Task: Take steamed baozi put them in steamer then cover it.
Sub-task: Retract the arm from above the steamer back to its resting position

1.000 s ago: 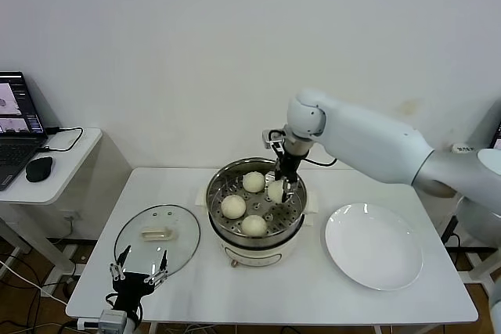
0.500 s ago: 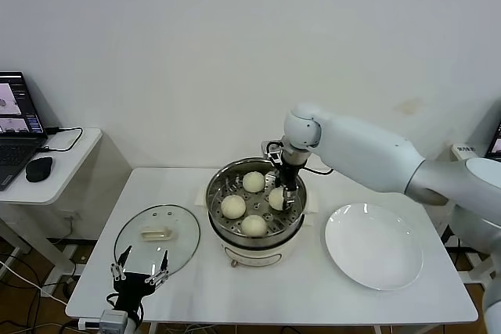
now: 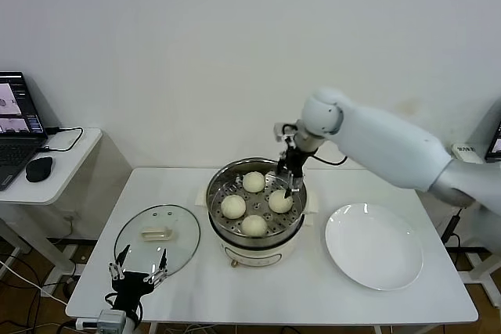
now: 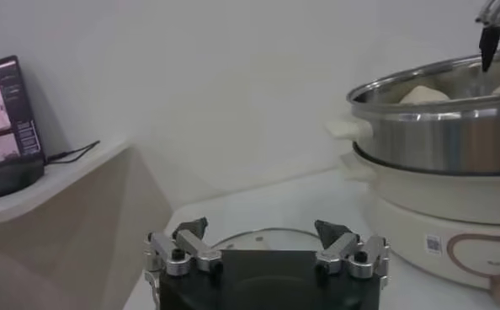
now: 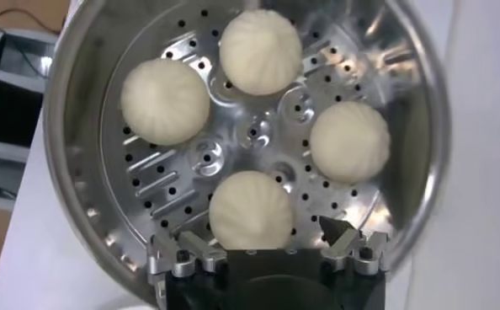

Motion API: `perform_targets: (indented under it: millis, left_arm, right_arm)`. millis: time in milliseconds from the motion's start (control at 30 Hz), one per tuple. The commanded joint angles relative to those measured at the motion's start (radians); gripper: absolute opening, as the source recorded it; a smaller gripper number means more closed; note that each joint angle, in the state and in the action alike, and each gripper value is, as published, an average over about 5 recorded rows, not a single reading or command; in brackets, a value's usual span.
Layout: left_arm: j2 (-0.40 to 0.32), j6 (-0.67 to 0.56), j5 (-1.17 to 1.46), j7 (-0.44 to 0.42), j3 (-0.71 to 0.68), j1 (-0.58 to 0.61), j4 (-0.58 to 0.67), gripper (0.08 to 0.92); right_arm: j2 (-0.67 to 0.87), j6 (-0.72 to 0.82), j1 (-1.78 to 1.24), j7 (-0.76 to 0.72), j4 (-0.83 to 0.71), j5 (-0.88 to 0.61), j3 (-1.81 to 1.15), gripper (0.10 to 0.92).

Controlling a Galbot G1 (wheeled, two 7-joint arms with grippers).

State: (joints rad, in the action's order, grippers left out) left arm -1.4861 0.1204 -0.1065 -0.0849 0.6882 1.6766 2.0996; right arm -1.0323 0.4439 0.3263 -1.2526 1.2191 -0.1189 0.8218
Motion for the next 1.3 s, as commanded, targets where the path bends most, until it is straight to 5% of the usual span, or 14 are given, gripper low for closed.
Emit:
perform_targets:
  millis: [33, 333, 633, 1067, 1300]
  left_arm:
    - [0.013, 0.011, 0.013, 0.019, -0.002, 0.014, 0.014, 0.823]
    - [0.016, 0.032, 0.012, 0.046, -0.003, 0.016, 0.014, 0.823]
    - [0.035, 0.008, 0.015, 0.037, 0.001, 0.006, 0.001, 0.823]
    - [0.07, -0.043, -0.073, 0.028, 0.004, -0.042, -0.062, 0.823]
    - [0.138, -0.159, -0.522, 0.091, -0.003, -0.085, -0.16, 0.823]
  right_arm:
    - [0.165, -0.161, -0.133, 0.281, 0.113, -0.17, -0.398, 0.823]
    - [0.317, -0.187, -0.62, 0.707, 0.315, -0.328, -0.843, 0.823]
    - [0.27, -0.329, -1.14, 0.994, 0.498, -0.41, -1.227, 0.823]
    - [0.067, -0.466, -1.759, 1.168, 0.704, -0.443, -1.563, 0.823]
    - [0.016, -0.477, -1.891, 1.217, 0.773, -0.47, -1.605, 0.823]
